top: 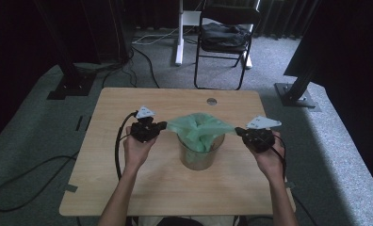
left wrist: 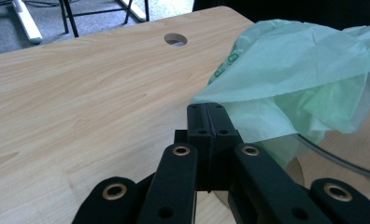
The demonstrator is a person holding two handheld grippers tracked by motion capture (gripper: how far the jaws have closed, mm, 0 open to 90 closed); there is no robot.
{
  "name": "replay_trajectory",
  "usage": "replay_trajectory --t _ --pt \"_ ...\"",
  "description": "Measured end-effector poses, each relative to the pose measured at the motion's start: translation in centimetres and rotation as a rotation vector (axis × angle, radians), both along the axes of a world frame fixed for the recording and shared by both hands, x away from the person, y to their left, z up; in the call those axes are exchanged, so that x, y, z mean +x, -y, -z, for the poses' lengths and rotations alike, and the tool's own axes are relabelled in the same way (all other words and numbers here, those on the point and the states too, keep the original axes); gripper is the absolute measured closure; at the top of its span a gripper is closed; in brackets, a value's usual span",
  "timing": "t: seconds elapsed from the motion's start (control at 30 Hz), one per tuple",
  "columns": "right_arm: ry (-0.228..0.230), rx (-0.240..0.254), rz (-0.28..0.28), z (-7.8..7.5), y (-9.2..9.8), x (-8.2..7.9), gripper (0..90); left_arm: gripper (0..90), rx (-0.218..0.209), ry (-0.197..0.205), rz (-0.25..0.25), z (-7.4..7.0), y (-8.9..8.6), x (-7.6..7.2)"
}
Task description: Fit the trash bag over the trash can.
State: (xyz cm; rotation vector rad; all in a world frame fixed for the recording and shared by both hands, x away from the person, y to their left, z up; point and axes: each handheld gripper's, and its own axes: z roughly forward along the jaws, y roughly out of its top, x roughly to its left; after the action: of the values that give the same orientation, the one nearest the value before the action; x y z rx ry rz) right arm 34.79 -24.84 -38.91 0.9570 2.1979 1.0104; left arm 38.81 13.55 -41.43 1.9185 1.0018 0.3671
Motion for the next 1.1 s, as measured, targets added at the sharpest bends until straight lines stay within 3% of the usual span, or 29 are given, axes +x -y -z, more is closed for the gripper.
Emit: replay_trajectory --t 0.47,0.73,1.1 --pt "-0.036 0.007 0.044 1.2 1.9 -0.7 89.9 90.0 0.022 -0.026 -0.001 1.1 -0.9 -1.8" --pt "-0.062 -0.005 0.072 2.3 2.8 -0.7 89.9 90.0 0.032 -0.063 -0.033 2.2 -1.5 -1.7" --pt "-0.066 -0.005 0.106 2.5 3.4 -0.8 89.6 90.0 0.024 -0.056 -0.07 2.0 -2.2 -1.9"
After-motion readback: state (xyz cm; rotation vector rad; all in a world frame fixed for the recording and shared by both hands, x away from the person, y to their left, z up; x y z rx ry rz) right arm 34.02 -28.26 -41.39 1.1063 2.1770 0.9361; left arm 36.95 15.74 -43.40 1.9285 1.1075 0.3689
